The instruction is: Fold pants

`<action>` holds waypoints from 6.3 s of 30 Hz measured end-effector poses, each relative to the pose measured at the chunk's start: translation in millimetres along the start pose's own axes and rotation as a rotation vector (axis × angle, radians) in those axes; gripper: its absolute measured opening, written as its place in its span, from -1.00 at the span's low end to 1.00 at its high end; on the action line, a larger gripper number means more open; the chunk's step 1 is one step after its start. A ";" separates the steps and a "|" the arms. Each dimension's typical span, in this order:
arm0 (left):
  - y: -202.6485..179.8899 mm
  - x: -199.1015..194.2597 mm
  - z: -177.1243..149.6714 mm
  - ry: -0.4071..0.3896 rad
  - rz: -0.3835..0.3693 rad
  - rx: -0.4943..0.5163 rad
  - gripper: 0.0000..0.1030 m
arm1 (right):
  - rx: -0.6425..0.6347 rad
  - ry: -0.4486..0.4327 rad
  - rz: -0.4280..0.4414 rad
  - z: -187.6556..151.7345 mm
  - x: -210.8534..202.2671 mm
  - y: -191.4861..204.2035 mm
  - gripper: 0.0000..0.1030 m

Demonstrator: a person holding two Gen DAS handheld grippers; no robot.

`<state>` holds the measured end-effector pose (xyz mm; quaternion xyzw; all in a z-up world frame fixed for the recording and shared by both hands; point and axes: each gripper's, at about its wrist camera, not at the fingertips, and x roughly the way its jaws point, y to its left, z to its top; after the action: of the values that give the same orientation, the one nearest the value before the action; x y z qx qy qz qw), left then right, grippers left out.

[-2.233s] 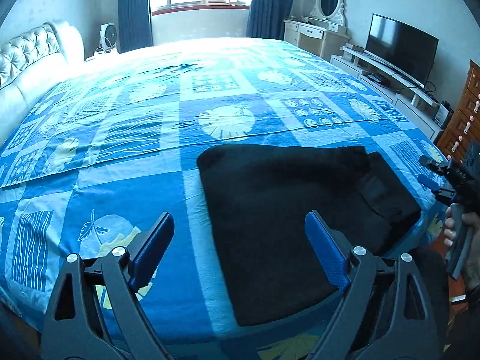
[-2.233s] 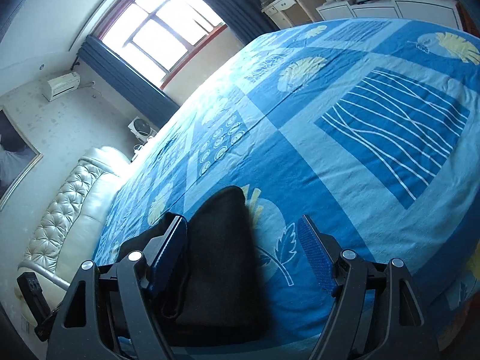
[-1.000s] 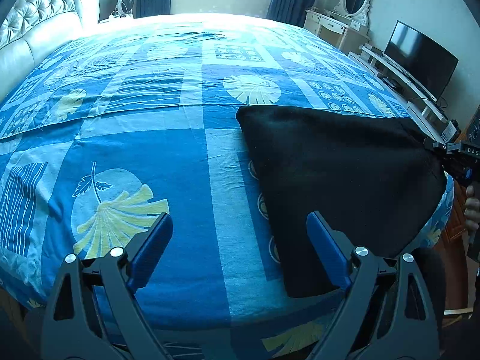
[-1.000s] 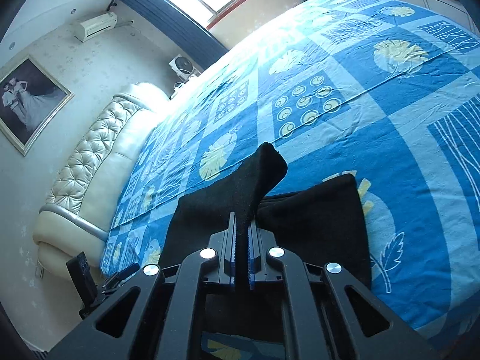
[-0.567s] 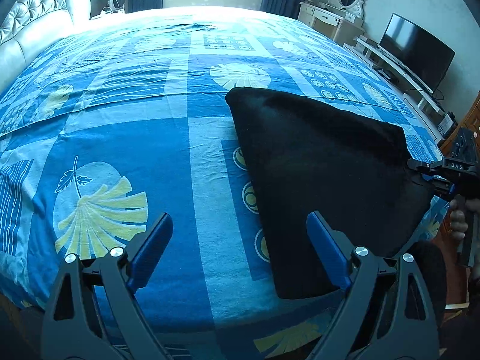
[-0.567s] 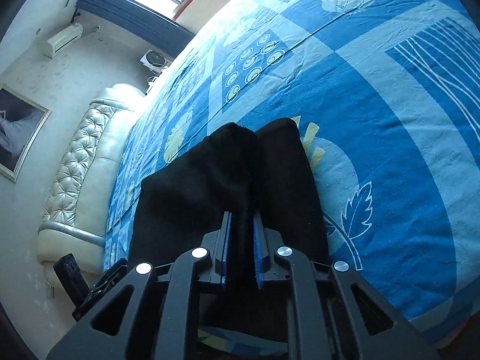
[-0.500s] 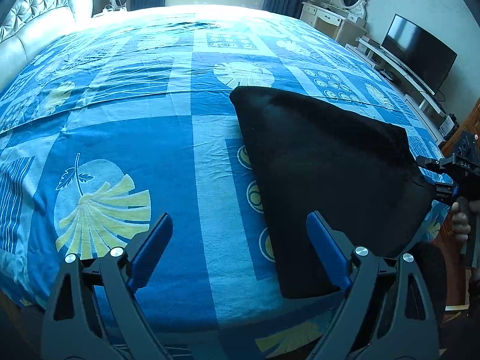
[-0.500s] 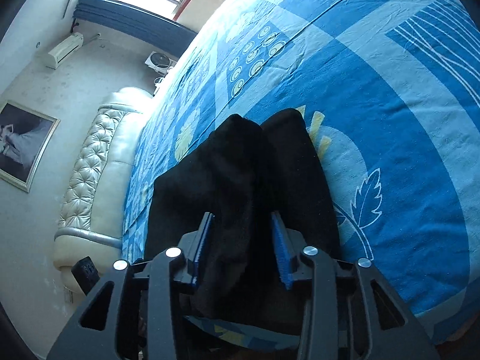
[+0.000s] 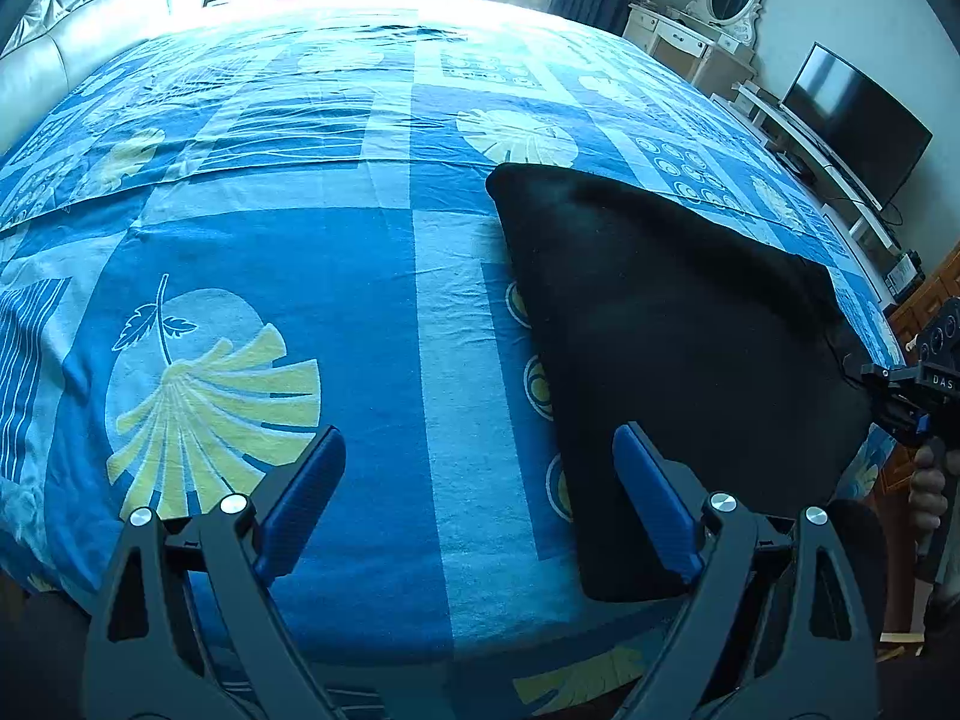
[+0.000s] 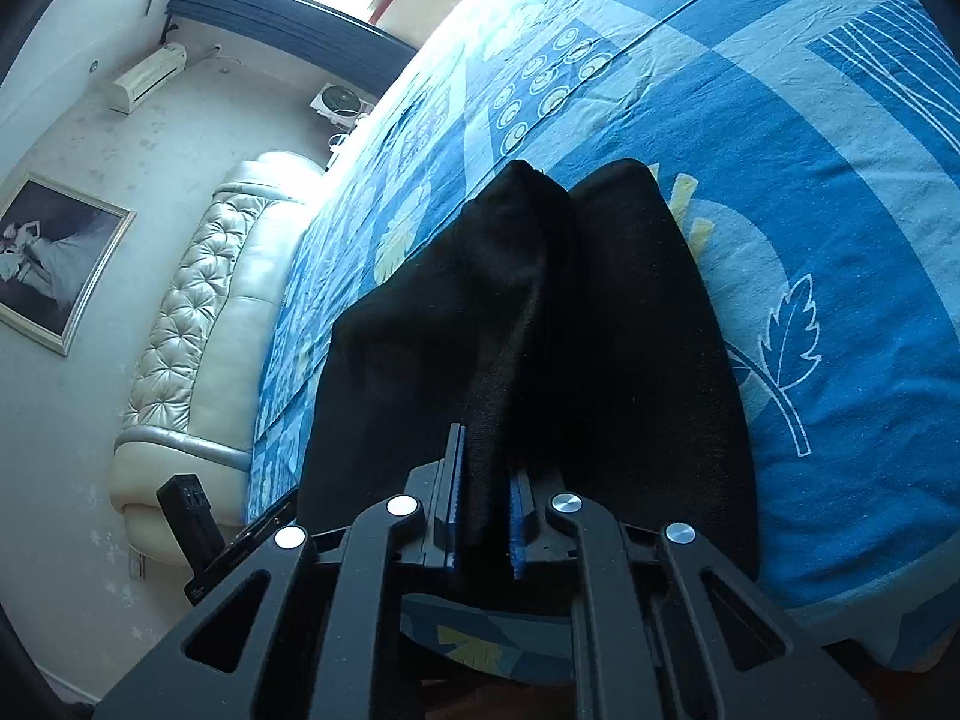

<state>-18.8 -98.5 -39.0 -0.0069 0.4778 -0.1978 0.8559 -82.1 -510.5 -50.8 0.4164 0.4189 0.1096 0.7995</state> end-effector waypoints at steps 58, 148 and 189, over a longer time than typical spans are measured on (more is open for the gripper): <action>9.0 20.9 -7.2 0.117 -0.095 -0.066 0.76 | 0.129 -0.075 0.011 2.2 -34.2 -71.7 -0.28; 55.5 7.8 -13.2 0.151 -0.388 -0.233 -0.28 | -0.096 0.102 -0.028 -29.9 56.2 7.6 0.10; 126.8 33.9 35.6 0.087 -0.443 -0.312 0.55 | -0.094 0.073 -0.010 31.6 98.4 14.2 0.49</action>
<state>68.3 0.4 -72.7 -0.2346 0.5258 -0.3044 0.7588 5.9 -468.1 -87.4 0.3719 0.4442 0.1403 0.8030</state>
